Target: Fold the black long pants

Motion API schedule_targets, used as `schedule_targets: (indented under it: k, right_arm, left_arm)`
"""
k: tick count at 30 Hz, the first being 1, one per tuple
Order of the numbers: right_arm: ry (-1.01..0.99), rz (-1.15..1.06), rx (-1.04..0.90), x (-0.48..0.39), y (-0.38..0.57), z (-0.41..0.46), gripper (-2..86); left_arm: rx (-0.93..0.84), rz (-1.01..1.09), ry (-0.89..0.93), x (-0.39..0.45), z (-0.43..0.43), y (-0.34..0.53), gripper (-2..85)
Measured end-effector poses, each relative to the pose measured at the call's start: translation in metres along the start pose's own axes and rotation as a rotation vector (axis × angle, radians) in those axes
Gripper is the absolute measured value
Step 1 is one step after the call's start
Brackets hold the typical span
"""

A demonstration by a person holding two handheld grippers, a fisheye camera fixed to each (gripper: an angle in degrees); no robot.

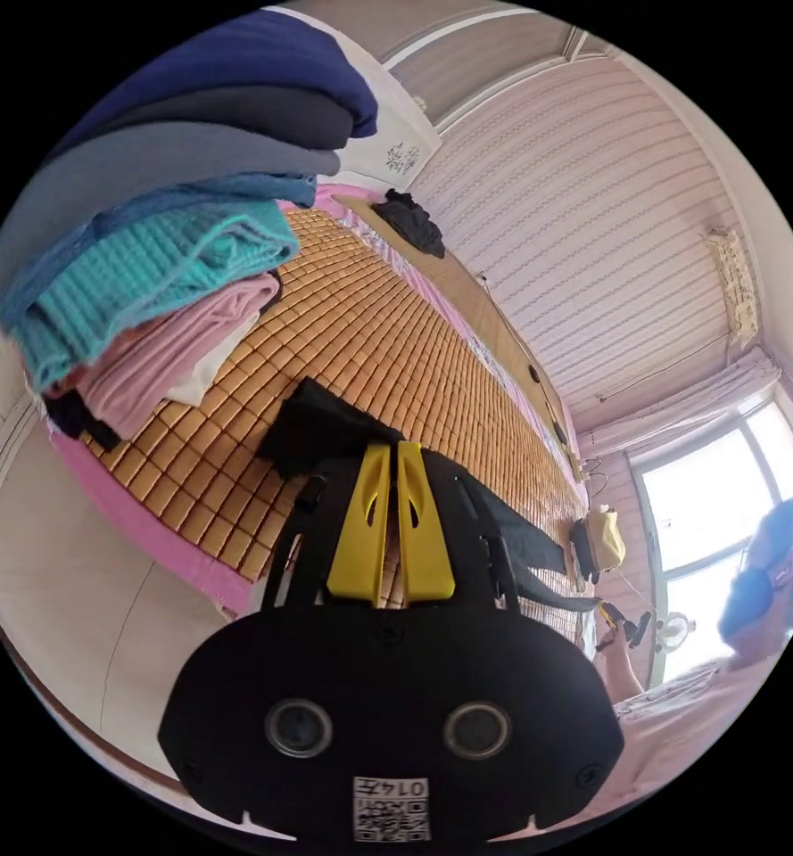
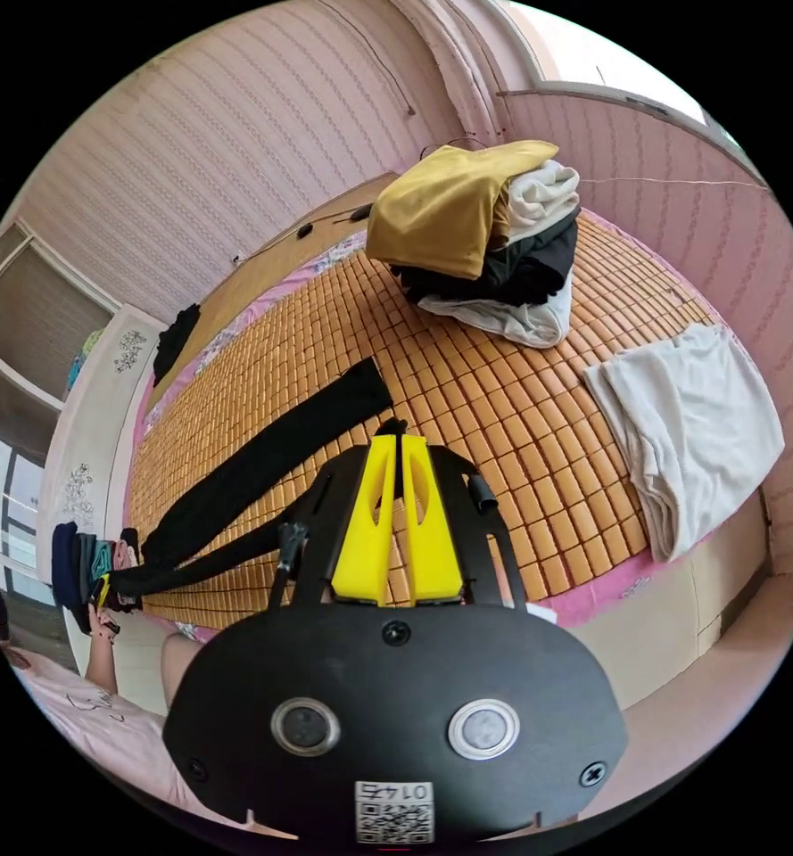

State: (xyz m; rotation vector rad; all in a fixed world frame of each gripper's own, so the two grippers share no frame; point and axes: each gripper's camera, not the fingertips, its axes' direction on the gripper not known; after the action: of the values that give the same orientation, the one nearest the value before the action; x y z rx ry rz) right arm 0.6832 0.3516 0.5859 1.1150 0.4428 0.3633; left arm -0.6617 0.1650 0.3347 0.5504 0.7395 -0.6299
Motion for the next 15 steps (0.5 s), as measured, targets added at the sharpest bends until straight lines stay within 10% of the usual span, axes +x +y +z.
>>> schedule_targets:
  k: [15]
  right_arm:
    - [0.147, -0.020, -0.131, -0.053, -0.087, 0.060, 10.2]
  left_arm:
    - [-0.216, 0.157, -0.339, 0.092, 0.135, -0.037, 5.6]
